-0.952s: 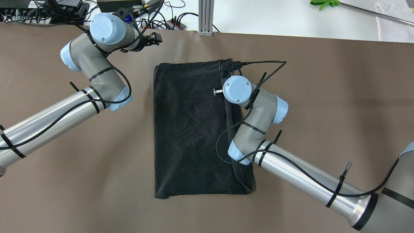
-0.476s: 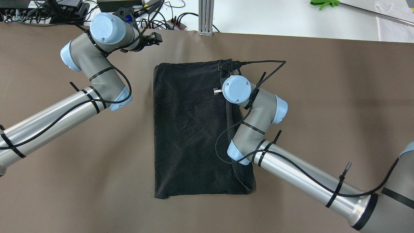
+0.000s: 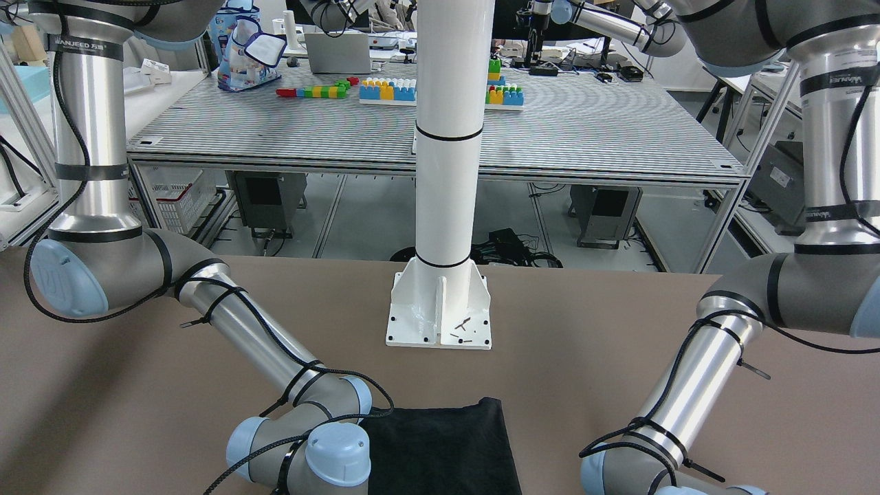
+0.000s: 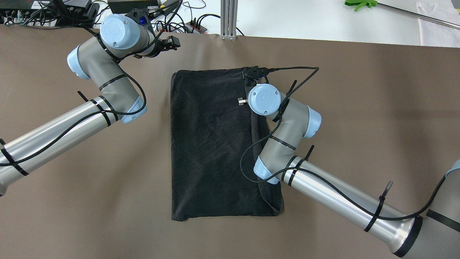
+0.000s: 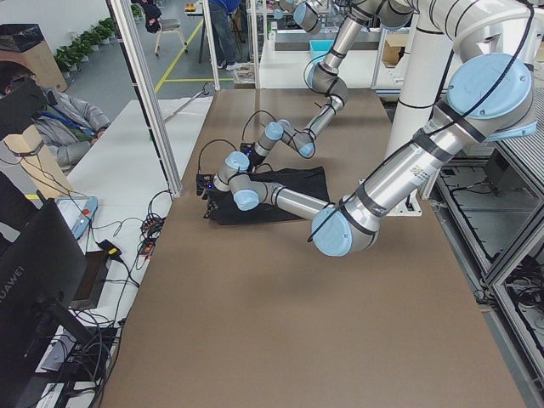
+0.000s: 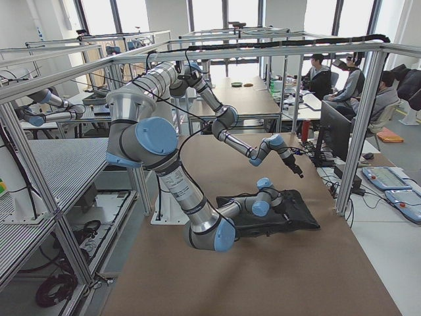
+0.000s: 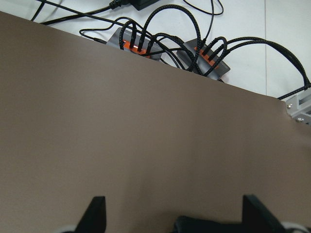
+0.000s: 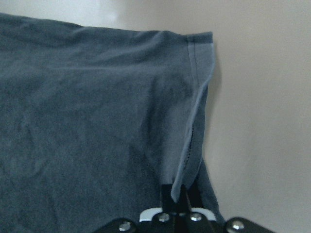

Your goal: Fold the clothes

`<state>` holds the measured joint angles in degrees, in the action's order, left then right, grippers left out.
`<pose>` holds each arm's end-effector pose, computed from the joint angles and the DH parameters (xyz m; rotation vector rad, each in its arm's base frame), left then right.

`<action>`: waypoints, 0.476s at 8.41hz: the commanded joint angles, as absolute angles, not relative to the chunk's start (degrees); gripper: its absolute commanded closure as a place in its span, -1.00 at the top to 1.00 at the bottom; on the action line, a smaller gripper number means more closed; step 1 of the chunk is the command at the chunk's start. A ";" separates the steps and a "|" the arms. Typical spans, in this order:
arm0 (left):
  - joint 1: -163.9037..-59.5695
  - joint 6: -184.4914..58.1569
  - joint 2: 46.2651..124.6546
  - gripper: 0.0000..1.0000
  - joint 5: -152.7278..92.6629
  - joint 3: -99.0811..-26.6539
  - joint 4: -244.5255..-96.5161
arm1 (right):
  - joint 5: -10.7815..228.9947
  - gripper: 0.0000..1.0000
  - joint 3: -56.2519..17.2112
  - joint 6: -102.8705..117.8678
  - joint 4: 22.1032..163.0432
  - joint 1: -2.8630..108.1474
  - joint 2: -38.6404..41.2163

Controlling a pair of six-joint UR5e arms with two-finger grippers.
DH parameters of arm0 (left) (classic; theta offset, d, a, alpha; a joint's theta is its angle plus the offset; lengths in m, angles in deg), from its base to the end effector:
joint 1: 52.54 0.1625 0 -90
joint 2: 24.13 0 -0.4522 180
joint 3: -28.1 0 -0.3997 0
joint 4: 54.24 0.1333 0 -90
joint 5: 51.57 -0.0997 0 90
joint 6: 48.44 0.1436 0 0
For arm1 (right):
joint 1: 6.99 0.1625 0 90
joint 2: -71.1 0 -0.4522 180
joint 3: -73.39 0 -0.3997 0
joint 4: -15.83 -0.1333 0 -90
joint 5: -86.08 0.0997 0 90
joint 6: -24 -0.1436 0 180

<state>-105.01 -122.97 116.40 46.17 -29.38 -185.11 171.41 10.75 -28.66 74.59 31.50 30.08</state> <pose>0.4594 -0.7852 0.3146 0.4772 0.9310 -0.5174 -0.6041 -0.6656 0.3190 0.6263 -0.6810 0.0562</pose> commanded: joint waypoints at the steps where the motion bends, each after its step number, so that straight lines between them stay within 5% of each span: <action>1: -104.92 -122.97 116.40 1.00 46.08 -29.38 -185.11 | 171.34 -0.08 9.93 -28.56 74.54 31.86 28.91; 2: -104.92 -123.06 116.40 1.00 46.08 -29.47 -185.11 | 171.34 0.87 9.93 -28.65 74.54 32.21 28.73; 4: -104.92 -123.06 116.40 1.00 46.08 -29.47 -185.20 | 171.43 0.89 9.93 -26.81 74.54 32.74 28.73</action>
